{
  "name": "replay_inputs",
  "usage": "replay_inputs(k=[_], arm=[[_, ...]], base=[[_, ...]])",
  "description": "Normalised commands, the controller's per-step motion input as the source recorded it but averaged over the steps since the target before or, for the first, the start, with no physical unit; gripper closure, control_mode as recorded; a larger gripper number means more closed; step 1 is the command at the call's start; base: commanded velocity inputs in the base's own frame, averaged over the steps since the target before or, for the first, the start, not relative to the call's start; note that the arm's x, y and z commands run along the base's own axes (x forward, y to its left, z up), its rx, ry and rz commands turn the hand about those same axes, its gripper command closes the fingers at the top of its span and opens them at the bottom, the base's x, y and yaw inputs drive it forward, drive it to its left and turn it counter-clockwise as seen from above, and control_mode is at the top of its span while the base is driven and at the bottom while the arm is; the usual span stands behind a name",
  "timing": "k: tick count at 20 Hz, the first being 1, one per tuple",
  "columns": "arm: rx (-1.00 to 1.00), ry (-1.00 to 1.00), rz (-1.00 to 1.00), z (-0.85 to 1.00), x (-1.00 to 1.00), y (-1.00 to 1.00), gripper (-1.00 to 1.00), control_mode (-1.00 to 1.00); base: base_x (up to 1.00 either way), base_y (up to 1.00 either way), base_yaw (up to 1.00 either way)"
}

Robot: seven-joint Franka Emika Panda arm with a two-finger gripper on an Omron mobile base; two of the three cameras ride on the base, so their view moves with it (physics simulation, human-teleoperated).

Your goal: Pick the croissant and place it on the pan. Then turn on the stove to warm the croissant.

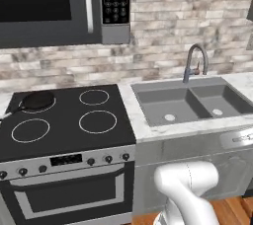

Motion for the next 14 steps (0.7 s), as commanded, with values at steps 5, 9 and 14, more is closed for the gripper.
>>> replay_inputs(k=[5,9,14], arm=[[0.00,0.00,0.00,0.00,0.00,0.00,-1.00,1.00],[0.00,0.00,0.00,0.00,0.00,0.00,-1.00,1.00],[0.00,0.00,0.00,0.00,0.00,0.00,-1.00,1.00]], base=[[0.00,-1.00,0.00],[0.00,-0.99,0.00],[0.00,-0.95,0.00]])
